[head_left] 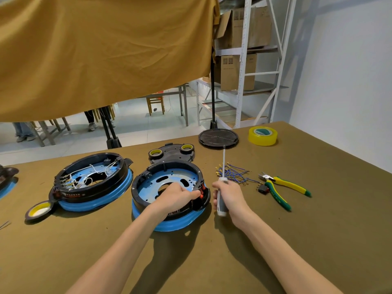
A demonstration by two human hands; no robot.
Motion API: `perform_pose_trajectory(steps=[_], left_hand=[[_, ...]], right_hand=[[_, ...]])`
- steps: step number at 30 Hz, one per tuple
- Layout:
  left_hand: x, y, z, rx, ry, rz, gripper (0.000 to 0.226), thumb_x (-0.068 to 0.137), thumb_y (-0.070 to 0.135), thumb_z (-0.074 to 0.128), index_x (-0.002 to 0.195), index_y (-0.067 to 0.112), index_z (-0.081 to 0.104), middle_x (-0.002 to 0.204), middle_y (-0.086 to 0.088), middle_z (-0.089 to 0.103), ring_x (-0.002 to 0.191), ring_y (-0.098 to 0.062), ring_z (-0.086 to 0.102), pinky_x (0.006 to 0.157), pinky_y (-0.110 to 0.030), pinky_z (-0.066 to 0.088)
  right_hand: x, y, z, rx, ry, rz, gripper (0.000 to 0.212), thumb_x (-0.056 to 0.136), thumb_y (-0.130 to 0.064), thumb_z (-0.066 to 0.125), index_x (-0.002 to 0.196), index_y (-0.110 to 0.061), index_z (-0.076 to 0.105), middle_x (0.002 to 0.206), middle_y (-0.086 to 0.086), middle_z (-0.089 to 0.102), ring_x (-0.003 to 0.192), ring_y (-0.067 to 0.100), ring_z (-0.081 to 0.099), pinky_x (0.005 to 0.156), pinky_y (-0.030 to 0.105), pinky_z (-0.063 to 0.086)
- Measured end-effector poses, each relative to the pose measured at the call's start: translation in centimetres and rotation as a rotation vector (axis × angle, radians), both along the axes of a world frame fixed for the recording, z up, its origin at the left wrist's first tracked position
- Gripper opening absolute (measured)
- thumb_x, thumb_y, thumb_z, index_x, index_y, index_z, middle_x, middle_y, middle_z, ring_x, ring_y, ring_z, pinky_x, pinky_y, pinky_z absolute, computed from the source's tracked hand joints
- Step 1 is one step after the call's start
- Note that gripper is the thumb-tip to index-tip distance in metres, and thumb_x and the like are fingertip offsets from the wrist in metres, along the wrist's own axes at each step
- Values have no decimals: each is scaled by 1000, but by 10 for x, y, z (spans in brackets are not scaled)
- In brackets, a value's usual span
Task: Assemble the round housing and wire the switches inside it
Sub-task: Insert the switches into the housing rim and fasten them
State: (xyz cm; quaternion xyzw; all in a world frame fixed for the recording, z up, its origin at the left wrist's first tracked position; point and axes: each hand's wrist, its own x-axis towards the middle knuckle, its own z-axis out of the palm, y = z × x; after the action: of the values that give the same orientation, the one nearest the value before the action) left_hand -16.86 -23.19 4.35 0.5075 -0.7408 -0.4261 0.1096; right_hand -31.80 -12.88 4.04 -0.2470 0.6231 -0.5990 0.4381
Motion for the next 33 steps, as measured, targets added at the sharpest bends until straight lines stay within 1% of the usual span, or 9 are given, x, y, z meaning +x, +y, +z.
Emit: perform_pose_trajectory(steps=[3, 7, 11, 15, 18, 22, 25, 29, 33], left_hand=[[0, -2, -1, -22, 16, 4, 49, 90, 52, 71, 58, 22, 50, 52, 6, 34, 57, -13, 37, 56, -28, 30], [1, -4, -3, -12, 49, 11, 44, 89, 53, 71, 86, 10, 76, 82, -4, 56, 79, -17, 51, 62, -27, 36], [1, -5, -7, -48, 40, 22, 50, 89, 54, 71, 92, 5, 79, 78, -3, 59, 75, -14, 54, 60, -25, 38], [-1, -6, -9, -71, -13, 24, 47, 88, 59, 69, 65, 19, 69, 46, 10, 43, 47, -4, 43, 54, -26, 35], [-1, -8, -10, -57, -46, 14, 45, 87, 63, 66, 70, 21, 68, 54, 7, 45, 56, -8, 47, 57, -29, 36], [-2, -6, -7, -23, -49, 53, 47, 85, 61, 68, 87, 15, 60, 80, 2, 59, 75, -12, 55, 64, -30, 38], [-2, -2, -2, 23, -42, 64, 42, 86, 57, 69, 96, 19, 56, 100, 2, 61, 89, -11, 55, 64, -29, 37], [-9, 6, 1, 59, -40, 51, 43, 89, 56, 69, 98, 18, 53, 100, 5, 57, 89, -11, 53, 66, -28, 37], [-18, 17, 1, 6, -58, 64, 43, 88, 61, 66, 95, 20, 54, 96, 0, 59, 84, -11, 54, 60, -27, 35]], right_hand=[[8, 2, -12, 55, 198, 89, 6, 96, -10, 62, 99, -5, 64, 75, 8, 62, 52, 12, 58, 50, 25, 52], [7, 6, -17, 67, 295, 198, 7, 95, -12, 68, 96, -5, 69, 62, 5, 62, 46, 11, 56, 48, 22, 49], [3, 7, -16, 64, 227, 221, 5, 93, -9, 71, 92, -4, 72, 58, 3, 61, 46, 13, 53, 47, 25, 48], [2, 6, -17, 75, 118, 214, 5, 93, -10, 72, 95, -6, 73, 61, 2, 63, 48, 12, 54, 47, 25, 48], [2, 7, -19, 91, 63, 237, 13, 95, -18, 72, 99, -7, 71, 64, 0, 65, 52, 11, 58, 51, 25, 51], [0, 3, -19, -13, -334, -13, 31, 103, -33, 60, 101, -3, 65, 74, 8, 71, 67, 20, 67, 65, 34, 58], [-13, 0, -21, 6, -142, -199, 46, 103, -49, 53, 99, -6, 71, 91, 12, 69, 85, 25, 64, 81, 43, 56], [-20, 0, -18, -32, 70, -321, 49, 102, -56, 50, 89, -10, 62, 63, 3, 52, 47, 10, 48, 42, 25, 42], [-18, -3, -22, -83, 106, -428, 41, 106, -47, 47, 98, -9, 59, 59, 0, 57, 40, 7, 51, 39, 21, 40]])
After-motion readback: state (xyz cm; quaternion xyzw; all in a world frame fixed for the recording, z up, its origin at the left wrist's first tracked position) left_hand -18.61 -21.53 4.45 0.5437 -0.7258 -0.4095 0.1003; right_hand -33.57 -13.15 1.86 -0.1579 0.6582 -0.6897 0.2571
